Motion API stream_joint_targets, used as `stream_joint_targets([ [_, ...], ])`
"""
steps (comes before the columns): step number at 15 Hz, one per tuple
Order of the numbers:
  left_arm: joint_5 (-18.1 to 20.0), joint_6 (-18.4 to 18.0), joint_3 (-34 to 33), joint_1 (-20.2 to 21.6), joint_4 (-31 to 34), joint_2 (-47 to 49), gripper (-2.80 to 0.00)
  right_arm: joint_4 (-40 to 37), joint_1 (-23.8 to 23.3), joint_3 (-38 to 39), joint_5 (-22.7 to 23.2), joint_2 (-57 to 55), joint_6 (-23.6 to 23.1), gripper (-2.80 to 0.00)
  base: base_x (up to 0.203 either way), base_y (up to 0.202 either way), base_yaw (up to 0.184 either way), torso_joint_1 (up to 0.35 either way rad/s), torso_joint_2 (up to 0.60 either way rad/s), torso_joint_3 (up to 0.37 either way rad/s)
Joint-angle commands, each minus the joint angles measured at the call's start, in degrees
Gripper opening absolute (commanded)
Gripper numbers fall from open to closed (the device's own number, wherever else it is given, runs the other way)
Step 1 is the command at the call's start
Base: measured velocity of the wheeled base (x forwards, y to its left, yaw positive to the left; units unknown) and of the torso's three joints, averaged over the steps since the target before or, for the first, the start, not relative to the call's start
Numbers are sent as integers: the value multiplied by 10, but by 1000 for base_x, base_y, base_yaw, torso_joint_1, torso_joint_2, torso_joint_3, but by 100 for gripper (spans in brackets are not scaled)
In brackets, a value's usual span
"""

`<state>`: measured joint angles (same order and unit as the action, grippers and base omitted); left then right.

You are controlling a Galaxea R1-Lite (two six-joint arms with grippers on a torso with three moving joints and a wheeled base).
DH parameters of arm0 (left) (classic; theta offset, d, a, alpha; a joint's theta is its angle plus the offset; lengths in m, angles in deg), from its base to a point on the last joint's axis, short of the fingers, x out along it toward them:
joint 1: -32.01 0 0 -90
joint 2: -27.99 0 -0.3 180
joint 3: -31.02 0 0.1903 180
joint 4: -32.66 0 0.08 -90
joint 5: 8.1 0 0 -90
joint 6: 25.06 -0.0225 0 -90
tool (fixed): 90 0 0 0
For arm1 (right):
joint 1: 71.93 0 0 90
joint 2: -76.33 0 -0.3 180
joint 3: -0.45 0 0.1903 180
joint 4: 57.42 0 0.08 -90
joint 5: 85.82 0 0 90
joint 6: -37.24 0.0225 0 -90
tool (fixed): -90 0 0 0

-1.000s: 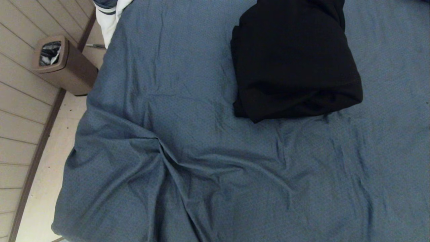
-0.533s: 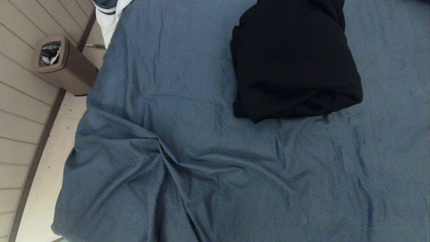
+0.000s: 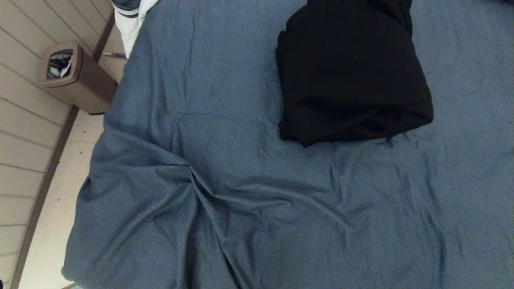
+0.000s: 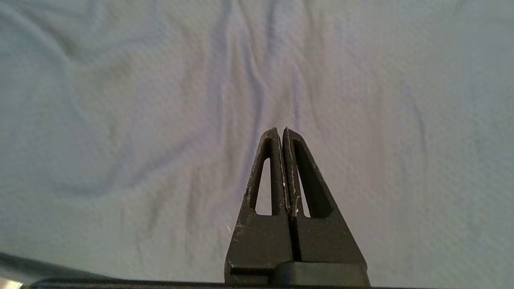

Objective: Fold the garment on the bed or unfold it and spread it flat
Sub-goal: Unfold the black sweatshirt

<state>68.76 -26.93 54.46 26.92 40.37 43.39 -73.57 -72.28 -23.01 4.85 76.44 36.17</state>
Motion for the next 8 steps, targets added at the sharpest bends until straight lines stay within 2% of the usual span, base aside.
stream_joint_targets([
  [1, -80, -47, 0, 0, 14, 3, -280, -25, 0, 1, 0, -1, 0, -280, 0, 0, 0, 0, 0, 0],
  [2, -110, -46, 1, 0, 31, 3, -280, -41, 0, 1, 0, -1, 0, -280, 0, 0, 0, 0, 0, 0],
  [3, -114, -48, 1, 9, 39, 0, -280, -47, 0, 1, 1, -1, 2, -280, 0, 0, 0, 0, 0, 0],
  [5, -103, -51, 7, 50, 67, -45, -280, -47, 0, 1, 1, -1, 3, -280, 0, 0, 0, 0, 0, 0],
  [6, -96, -52, 11, 52, 80, -74, -280, -48, 0, 1, 1, -1, 8, -280, 0, 0, 0, 0, 0, 0],
  [7, -68, -51, 16, 54, 100, -109, -280, -49, 0, 1, 1, -1, 16, -280, 0, 0, 0, 0, 0, 0],
  [8, -8, -48, 25, 54, 132, -139, -280, -49, 0, 1, 0, -1, 18, -280, 0, 0, 0, 0, 0, 0],
])
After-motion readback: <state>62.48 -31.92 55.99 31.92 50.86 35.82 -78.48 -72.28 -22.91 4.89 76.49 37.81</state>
